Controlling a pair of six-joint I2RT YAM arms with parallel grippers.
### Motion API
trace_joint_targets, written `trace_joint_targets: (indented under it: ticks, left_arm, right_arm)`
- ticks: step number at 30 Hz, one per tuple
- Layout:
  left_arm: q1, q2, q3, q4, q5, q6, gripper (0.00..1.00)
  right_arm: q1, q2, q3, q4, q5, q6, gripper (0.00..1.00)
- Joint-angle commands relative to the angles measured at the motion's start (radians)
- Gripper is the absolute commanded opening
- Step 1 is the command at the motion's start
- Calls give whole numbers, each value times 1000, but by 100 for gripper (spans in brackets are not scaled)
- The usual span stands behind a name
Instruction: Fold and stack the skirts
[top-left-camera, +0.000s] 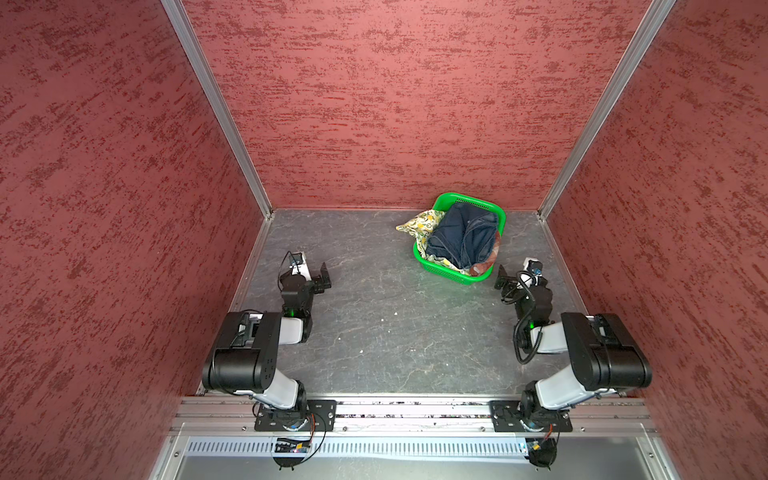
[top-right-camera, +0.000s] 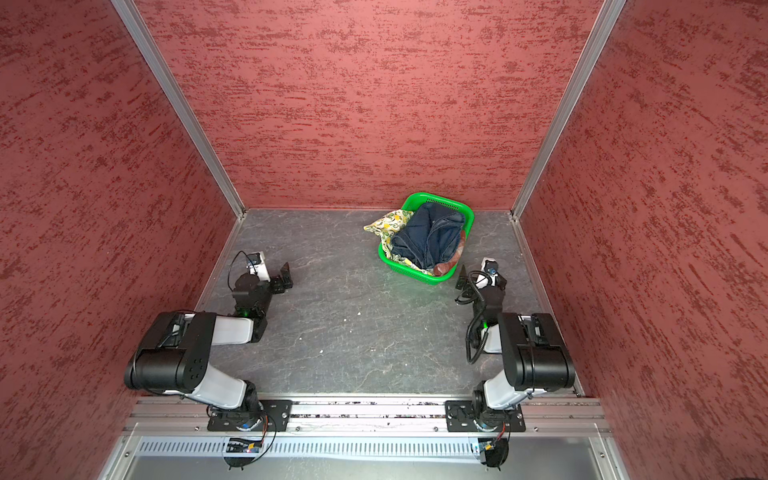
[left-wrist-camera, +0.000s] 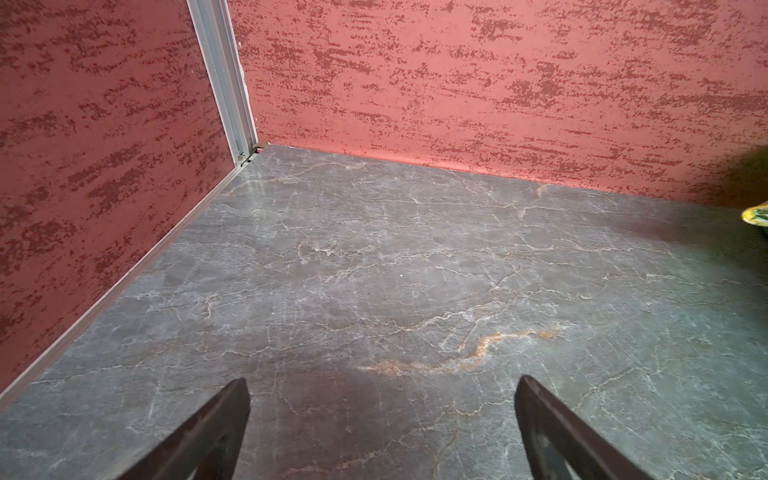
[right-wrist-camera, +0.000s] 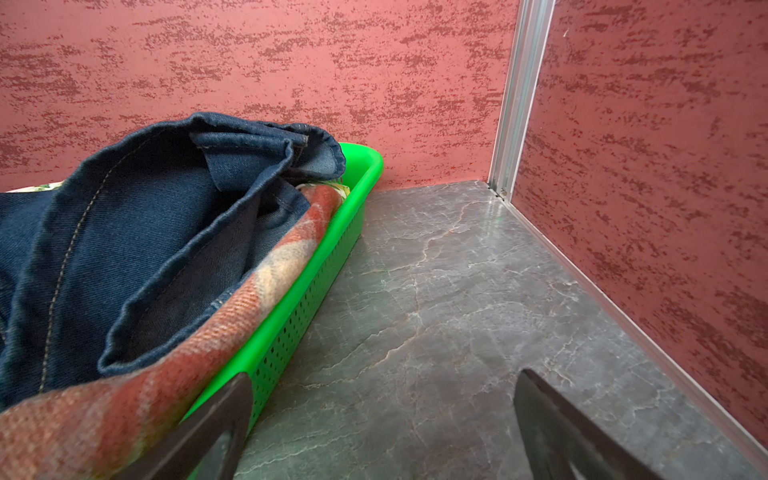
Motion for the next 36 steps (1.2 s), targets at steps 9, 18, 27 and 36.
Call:
trace_joint_targets:
  ticks: [9,18,27,36]
  left_arm:
    - [-44,-25,-23,45,-67,41,100]
    - [-36,-78,41,-105,-33,45,100]
    - [-147,-227,316,-702,27,-76,100]
    - [-252,-218,625,-1196,215,-239,100]
  right_arm:
    - [8,-94,-24,-12,77,13,98]
    - [10,-390,90,-470,180,181,97]
    - [9,-346,417,-996,-24,515,93]
    - [12,-278,342,-884,-246,915,90]
